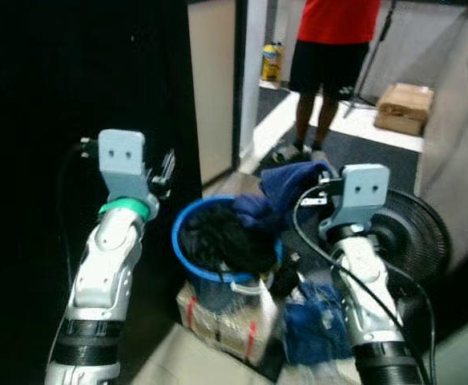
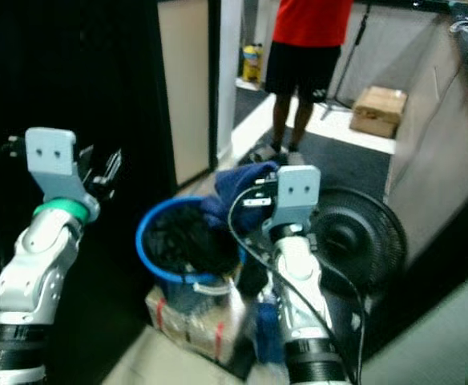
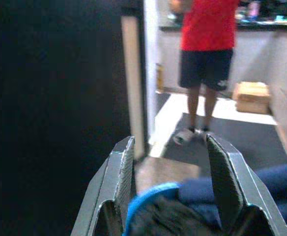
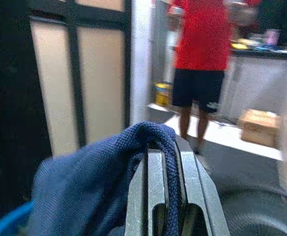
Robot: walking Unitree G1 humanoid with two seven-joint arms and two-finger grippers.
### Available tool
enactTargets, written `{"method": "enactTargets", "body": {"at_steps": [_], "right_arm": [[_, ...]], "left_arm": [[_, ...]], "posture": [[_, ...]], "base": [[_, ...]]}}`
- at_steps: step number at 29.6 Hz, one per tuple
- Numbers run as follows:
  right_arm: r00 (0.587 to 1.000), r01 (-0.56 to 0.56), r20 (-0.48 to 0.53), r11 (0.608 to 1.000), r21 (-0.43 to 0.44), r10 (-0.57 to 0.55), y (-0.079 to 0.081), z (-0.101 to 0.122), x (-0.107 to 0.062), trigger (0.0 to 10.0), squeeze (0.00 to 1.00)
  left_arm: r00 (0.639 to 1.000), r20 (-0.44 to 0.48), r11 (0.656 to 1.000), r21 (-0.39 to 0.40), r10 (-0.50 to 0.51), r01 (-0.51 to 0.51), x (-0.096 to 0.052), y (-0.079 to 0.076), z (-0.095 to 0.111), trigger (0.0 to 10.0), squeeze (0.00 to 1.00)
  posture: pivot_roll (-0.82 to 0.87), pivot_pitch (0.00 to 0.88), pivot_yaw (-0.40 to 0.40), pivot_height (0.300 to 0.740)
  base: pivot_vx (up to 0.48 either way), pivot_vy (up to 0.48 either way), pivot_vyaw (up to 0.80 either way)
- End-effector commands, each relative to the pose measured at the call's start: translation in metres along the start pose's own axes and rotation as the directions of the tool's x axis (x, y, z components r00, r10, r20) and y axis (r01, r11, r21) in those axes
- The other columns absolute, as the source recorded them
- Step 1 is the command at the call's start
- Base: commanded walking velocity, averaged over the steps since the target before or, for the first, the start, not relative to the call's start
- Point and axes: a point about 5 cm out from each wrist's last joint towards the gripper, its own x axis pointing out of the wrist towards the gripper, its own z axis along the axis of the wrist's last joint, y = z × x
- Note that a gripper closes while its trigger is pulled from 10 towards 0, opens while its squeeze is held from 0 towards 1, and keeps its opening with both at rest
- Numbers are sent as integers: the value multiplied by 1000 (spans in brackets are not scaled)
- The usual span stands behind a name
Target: Clothes washing
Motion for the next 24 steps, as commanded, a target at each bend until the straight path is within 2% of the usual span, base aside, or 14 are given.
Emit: {"method": "enactTargets", "body": {"at_steps": [1, 4, 24], "right_arm": [[1000, 3, 7, 1000, 18, -3, 2, 0, -1, 10000, 0], [1000, 7, 4, 1000, 21, -7, 1, 0, -1, 10000, 0], [1000, 8, -5, 999, 46, -8, 1, -1, 0, 10000, 0]], "left_arm": [[1000, -16, 1000, -2, 15, -15, -2, 5, -5, 10000, 0], [1000, -17, 1000, -4, 15, -15, -2, 5, -5, 10000, 0], [1000, -25, 1000, -2, 5, -5, -3, 4, -7, 10000, 0]], "posture": [[46, 0, 53, 740], [45, 0, 53, 740], [49, 0, 56, 740]], "base": [[0, 0, 0], [0, 0, 0], [0, 0, -800]]}}
